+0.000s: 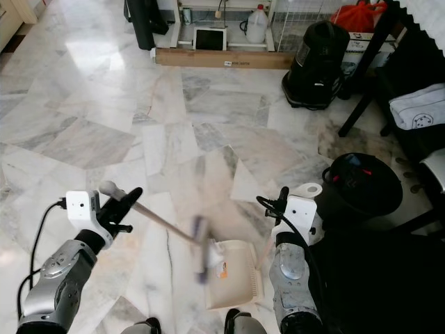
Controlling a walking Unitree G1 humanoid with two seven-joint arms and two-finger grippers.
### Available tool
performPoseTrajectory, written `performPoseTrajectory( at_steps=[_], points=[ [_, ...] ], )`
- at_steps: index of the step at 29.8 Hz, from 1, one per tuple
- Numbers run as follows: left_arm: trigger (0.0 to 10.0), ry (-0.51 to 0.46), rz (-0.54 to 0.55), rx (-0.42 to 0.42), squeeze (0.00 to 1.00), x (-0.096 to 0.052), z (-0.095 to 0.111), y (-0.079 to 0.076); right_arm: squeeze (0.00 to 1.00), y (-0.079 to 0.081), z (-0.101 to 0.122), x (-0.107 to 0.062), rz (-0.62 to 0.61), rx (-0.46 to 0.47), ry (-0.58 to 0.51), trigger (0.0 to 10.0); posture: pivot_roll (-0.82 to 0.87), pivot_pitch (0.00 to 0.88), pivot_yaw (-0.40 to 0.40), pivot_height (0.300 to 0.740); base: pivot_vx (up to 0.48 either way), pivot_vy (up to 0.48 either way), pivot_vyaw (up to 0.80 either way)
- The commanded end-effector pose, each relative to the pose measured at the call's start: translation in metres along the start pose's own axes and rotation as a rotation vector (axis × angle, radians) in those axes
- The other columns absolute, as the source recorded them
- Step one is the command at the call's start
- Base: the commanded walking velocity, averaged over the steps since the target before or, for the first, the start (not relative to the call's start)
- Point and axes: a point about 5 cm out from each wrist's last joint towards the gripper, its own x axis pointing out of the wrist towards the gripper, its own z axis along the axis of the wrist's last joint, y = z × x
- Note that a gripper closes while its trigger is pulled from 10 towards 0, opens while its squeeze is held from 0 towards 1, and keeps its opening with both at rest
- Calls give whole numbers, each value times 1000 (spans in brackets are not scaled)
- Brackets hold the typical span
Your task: Sweep floor
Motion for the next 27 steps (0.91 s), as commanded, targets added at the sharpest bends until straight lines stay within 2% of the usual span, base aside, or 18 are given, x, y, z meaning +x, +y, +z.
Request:
performPoseTrajectory(
  at_steps=[1, 3, 6, 8, 10, 16, 18, 21, 22, 27],
  points=[
    [10000, 4, -46, -81, 0, -1, -1, -3, 0, -4, -7, -2, -13, 1, 35, 10000, 32, 257, -53, 740, 0, 0, 0],
    [10000, -26, -74, -115, 0, -2, 10, -2, 0, -3, -7, -1, -10, 4, 37, 10000, 38, 248, -53, 740, 0, 0, 0],
    [10000, -36, -83, -106, 0, -3, 16, -1, 0, -2, -6, 0, -6, 8, 37, 10000, 39, 244, -53, 740, 0, 0, 0],
    [10000, -51, -66, -58, 0, -2, 22, 2, 0, -1, -6, 2, 1, 13, 38, 10000, 41, 234, -53, 740, 0, 0, 0],
    [10000, -53, -29, 67, 0, 1, 27, 5, 0, 0, -4, 5, 4, 16, 35, 10000, 44, 215, -50, 740, 0, 0, 0],
    [10000, -94, -27, 148, 0, 3, 41, 1, 0, 1, -2, 10, 4, 32, 36, 10000, 50, 189, -46, 740, 0, 0, 0],
    [10000, -136, 41, 199, 0, 5, 52, 7, 0, 2, -1, 12, 5, 33, 41, 10000, 54, 179, -42, 740, 0, 0, 0],
    [10000, -188, 94, 195, 0, 5, 62, 13, 0, 3, -1, 13, 7, 34, 39, 10000, 57, 172, -39, 740, 0, 0, 0],
    [10000, -232, 117, 198, 0, 6, 70, 15, 0, 4, 0, 15, 8, 38, 40, 10000, 61, 157, -33, 740, 0, 0, 0],
    [10000, -275, 153, 224, 0, 9, 76, 14, 0, 4, 1, 19, 1, 52, 55, 10000, 64, 138, -23, 740, 0, 0, 0]
  ],
)
